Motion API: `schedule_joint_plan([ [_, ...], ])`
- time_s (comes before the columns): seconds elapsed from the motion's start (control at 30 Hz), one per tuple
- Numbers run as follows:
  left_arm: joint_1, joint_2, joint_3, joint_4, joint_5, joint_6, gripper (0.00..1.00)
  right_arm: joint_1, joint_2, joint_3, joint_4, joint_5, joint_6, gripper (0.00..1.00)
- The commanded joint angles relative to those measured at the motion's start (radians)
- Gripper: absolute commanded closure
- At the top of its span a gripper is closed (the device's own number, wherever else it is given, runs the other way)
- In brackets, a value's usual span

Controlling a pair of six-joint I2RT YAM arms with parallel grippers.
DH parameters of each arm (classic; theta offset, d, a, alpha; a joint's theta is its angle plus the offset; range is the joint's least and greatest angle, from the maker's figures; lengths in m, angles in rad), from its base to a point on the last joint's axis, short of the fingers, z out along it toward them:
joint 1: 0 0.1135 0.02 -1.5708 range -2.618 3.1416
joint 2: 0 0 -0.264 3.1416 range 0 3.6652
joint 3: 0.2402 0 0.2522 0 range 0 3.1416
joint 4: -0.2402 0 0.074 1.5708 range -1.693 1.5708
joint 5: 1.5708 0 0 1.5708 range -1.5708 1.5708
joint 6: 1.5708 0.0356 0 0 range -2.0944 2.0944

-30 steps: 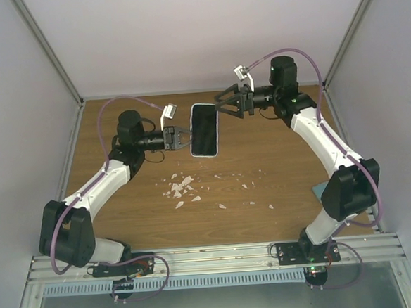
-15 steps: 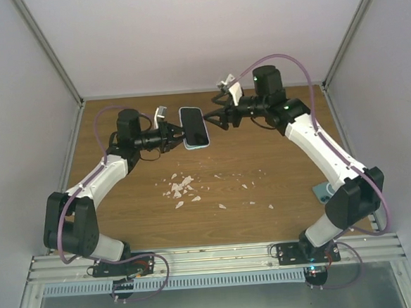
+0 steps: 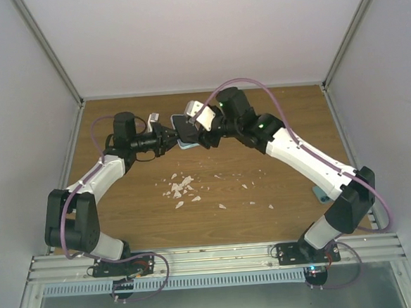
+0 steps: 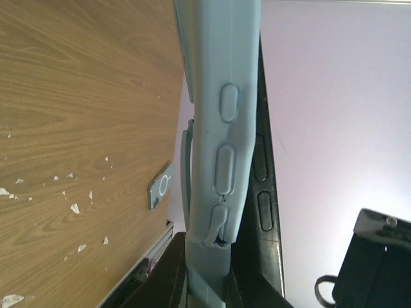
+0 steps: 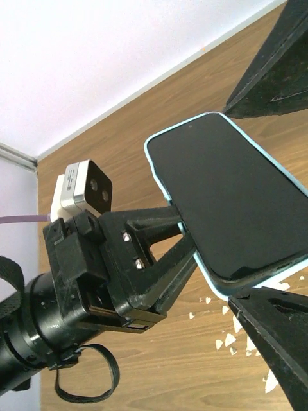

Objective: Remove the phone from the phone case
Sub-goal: Remove the phone case from the phone.

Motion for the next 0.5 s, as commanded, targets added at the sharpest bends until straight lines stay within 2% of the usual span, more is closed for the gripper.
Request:
schedule_joint_plan([
  [0.0, 0.008, -0.005, -0.011, 0.1, 0.029, -0.042, 1.0, 0.06, 0.009, -0.021, 0.035, 0.171, -0.067, 0.28],
  [0.27, 0.009, -0.003, -0.014, 0.111, 0.033, -0.056, 1.0, 0.106, 0.035, -0.064, 0.09, 0.265, -0.111, 0.31],
  [0.47, 0.008, -0.002, -0.015, 0.11, 0.031, -0.053, 1.0, 0.124, 0.052, -0.078, 0.109, 0.273, -0.13, 0.31],
])
